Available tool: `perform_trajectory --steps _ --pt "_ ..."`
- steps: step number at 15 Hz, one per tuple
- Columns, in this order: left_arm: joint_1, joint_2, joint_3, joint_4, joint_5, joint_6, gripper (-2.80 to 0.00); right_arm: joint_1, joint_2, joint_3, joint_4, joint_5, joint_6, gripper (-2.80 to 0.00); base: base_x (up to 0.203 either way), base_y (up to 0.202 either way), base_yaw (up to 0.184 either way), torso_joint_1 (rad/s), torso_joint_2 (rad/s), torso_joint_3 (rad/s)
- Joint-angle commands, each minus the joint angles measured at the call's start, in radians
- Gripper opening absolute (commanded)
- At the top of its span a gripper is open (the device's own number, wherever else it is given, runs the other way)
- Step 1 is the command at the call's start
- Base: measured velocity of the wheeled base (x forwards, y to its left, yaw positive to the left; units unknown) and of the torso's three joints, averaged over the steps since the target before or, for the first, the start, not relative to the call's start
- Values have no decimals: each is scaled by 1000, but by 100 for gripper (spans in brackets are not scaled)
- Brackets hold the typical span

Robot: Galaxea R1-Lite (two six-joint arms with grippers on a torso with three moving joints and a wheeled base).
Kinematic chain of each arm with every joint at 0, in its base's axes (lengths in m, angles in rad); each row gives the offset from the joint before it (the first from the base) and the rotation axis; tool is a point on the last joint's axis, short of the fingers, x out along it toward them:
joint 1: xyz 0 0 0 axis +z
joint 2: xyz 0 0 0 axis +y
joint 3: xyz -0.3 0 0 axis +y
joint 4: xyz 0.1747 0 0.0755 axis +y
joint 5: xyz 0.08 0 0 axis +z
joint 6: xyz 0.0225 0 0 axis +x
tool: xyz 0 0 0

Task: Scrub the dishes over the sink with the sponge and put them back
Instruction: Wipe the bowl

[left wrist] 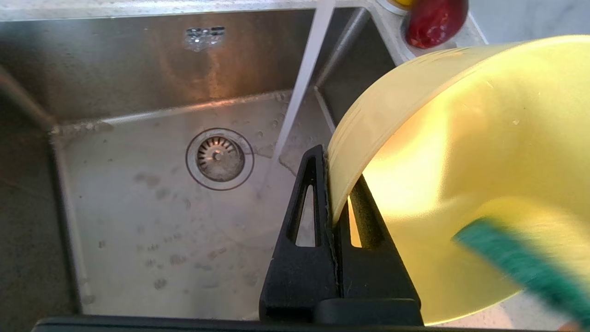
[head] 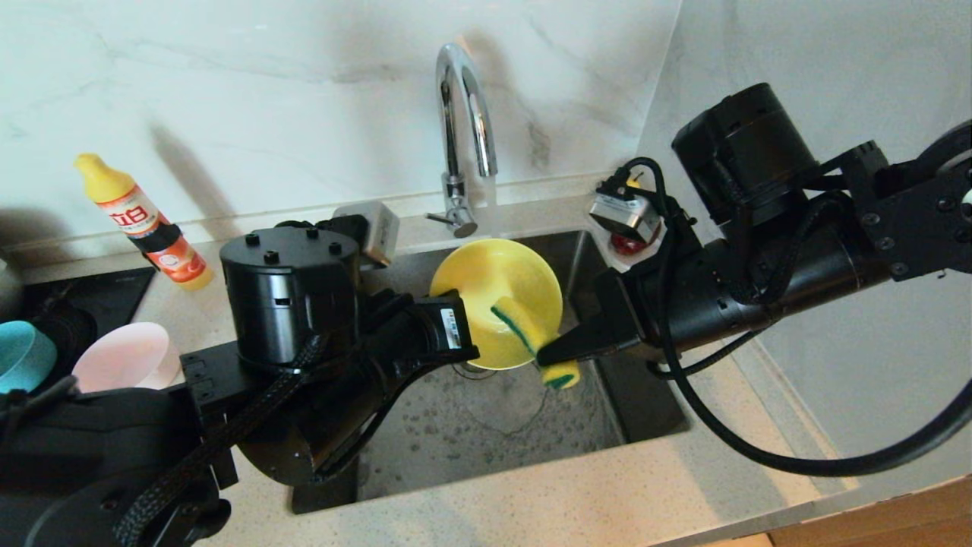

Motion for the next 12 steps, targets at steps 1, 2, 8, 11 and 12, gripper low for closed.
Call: perform_trajectory --steps 1,2,8,11,12 --pt "1 -2 0 -5 3 -3 -280 -15 -30 2 2 4 2 -280 0 0 0 0 0 0" --pt "1 -4 1 -3 2 -3 -280 -15 -33 -2 2 4 2 -280 0 0 0 0 0 0" --pt "-42 1 69 -5 1 6 -280 -8 -12 -26 -14 5 -4 -280 0 0 0 0 0 0" --pt "-69 5 99 -5 0 15 -280 6 8 -68 -10 5 -2 -280 0 0 0 0 0 0" --pt "-72 6 99 -5 -1 15 -280 22 7 -69 -10 4 -2 -280 0 0 0 0 0 0"
